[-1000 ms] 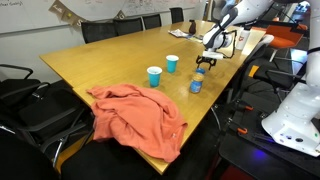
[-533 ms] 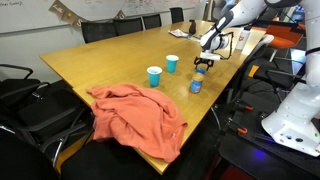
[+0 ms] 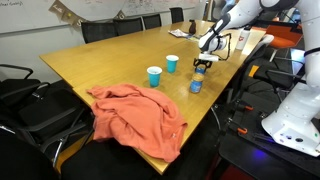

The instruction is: Take the blue lid from the table and put it on the peanut butter bottle

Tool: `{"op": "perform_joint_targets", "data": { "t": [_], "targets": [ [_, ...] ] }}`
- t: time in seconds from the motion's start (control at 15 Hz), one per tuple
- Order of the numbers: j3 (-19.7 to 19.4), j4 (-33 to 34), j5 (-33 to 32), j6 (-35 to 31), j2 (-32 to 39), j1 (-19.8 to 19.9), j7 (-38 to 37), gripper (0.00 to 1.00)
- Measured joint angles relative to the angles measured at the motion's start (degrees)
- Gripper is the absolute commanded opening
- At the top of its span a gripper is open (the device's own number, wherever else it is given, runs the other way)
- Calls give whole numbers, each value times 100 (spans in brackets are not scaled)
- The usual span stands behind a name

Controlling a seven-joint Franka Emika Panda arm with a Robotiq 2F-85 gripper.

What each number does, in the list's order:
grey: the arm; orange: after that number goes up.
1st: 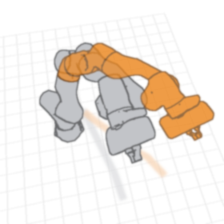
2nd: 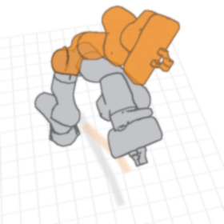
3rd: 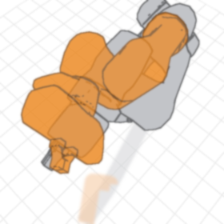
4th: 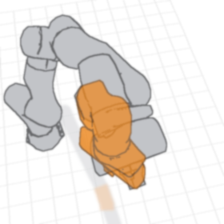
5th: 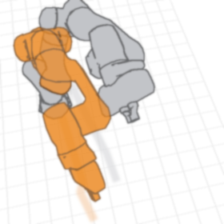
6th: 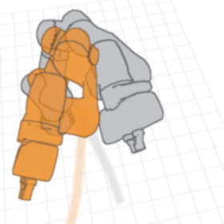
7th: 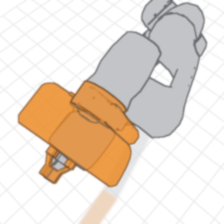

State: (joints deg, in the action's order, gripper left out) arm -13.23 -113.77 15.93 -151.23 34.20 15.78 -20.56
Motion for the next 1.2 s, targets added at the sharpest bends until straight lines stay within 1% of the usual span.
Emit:
{"op": "perform_joint_targets", "data": {
  "t": [0.33,0.53,0.73,1.07,1.2],
  "targets": [
    [-6,49,-8,-1,-7,-24,0,54],
    [-27,-45,-152,4,-252,-115,37,54],
    [2,-412,-333,131,-933,-209,477,54],
    [327,-1173,-332,1110,-2402,-216,1718,54],
    [442,-1513,-326,1432,-2994,-295,2155,54]
  ]
}}
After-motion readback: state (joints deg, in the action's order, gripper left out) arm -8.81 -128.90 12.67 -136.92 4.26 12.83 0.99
